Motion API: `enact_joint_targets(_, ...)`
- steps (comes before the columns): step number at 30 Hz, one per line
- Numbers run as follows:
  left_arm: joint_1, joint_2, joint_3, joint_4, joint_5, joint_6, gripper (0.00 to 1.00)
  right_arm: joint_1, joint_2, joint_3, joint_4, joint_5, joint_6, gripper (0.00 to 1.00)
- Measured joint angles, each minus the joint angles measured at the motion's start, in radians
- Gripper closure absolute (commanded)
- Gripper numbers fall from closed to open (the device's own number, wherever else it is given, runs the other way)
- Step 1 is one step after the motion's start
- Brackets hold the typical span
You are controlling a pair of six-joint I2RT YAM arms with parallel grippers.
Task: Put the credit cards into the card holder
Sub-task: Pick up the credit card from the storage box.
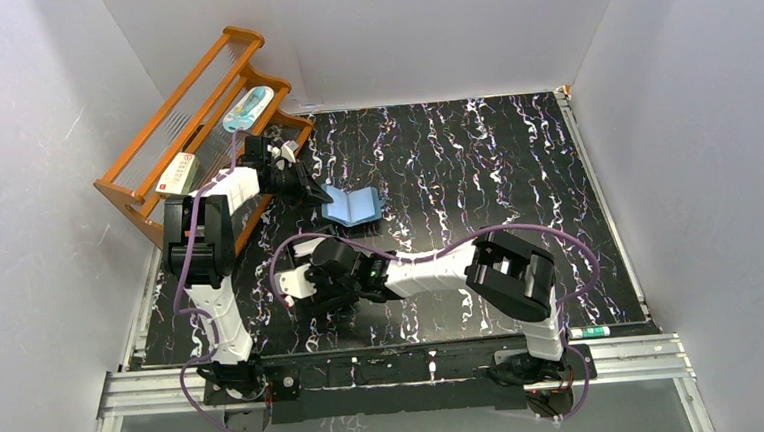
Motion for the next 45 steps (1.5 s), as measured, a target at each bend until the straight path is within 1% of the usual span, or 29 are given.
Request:
enact_joint_targets(3, 0.0, 0.0, 0.0, 0.0, 0.0, 0.0, 0.9, 0.0, 0.002, 0.014, -0.016, -0.005, -0.006, 0.41)
enact_joint_targets(5, 0.0, 0.0, 0.0, 0.0, 0.001, 0.0, 0.9, 0.0, 0.008, 0.027, -0.022, -0.006, -0.011, 0.45)
enact_joint_targets(9, 0.0, 0.0, 0.0, 0.0, 0.001, 0.0, 0.9, 0.0, 0.031, 0.037, -0.018, 0.004, -0.028, 0.57)
enact_joint_targets(13, 0.0, 0.0, 0.0, 0.0, 0.002, 0.0, 0.9, 0.0, 0.039, 0.037, -0.002, 0.029, -0.05, 0.64)
enact_joint_targets(23, 0.0, 0.0, 0.0, 0.0, 0.002, 0.0, 0.89, 0.001, 0.039, 0.037, 0.01, 0.038, -0.053, 0.7)
enact_joint_targets(31, 0.0, 0.0, 0.0, 0.0, 0.002, 0.0, 0.89, 0.002, 0.035, 0.04, 0.01, 0.034, -0.051, 0.84)
enact_joint_targets(35, 0.0, 0.0, 0.0, 0.001, 0.002, 0.0, 0.89, 0.001, 0.034, 0.041, 0.008, 0.029, -0.05, 0.93)
enact_joint_targets(38, 0.0, 0.0, 0.0, 0.005, 0.002, 0.0, 0.89, 0.002, 0.033, 0.043, 0.004, 0.015, -0.045, 0.96)
enact_joint_targets(45, 0.0, 0.0, 0.0, 0.013, 0.002, 0.0, 0.89, 0.007, 0.033, 0.044, -0.016, 0.003, -0.043, 0.98)
